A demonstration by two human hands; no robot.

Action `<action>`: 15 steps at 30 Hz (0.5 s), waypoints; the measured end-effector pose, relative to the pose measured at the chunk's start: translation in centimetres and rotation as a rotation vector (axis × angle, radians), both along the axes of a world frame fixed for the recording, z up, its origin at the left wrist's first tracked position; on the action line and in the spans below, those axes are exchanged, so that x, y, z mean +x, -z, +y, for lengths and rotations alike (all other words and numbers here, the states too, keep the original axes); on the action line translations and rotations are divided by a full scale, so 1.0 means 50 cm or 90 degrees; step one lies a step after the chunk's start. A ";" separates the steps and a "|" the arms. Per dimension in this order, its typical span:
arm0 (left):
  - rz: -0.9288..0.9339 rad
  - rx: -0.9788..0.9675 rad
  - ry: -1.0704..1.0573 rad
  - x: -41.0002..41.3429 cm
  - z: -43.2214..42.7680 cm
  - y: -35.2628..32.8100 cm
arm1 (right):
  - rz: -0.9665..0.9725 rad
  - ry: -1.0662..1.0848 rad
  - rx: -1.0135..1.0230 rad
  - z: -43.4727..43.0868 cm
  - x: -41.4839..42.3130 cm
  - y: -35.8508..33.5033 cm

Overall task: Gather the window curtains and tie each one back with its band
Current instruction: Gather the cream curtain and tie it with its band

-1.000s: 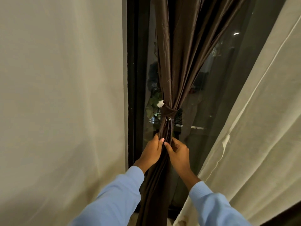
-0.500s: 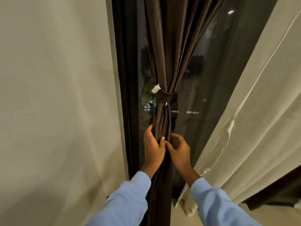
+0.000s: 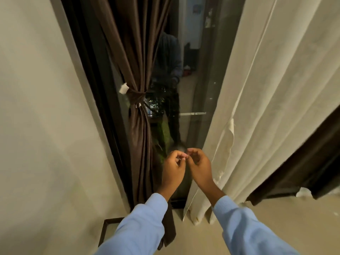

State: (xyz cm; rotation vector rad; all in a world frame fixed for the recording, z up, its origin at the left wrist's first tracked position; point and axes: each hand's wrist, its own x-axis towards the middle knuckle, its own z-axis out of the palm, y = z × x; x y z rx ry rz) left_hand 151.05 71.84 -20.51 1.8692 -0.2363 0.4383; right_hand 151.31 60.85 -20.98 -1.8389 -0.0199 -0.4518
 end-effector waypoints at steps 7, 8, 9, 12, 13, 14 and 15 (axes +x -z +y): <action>0.097 0.020 0.078 -0.006 -0.168 0.023 | 0.028 0.008 0.013 -0.174 -0.019 0.008; 0.107 0.022 0.080 -0.005 -0.193 0.023 | 0.030 0.007 0.017 -0.197 -0.022 0.009; 0.114 0.026 0.076 -0.004 -0.216 0.022 | 0.029 0.005 0.021 -0.218 -0.023 0.007; 0.110 0.035 0.053 0.000 -0.280 0.009 | 0.024 -0.015 0.023 -0.283 -0.021 0.003; 0.104 0.034 0.038 0.005 -0.297 0.002 | 0.029 -0.025 0.023 -0.302 -0.018 0.001; 0.094 0.028 0.019 0.009 -0.324 -0.009 | 0.037 -0.038 0.025 -0.332 -0.015 -0.001; 0.087 0.016 0.000 0.014 -0.343 -0.017 | 0.047 -0.050 0.027 -0.354 -0.013 -0.004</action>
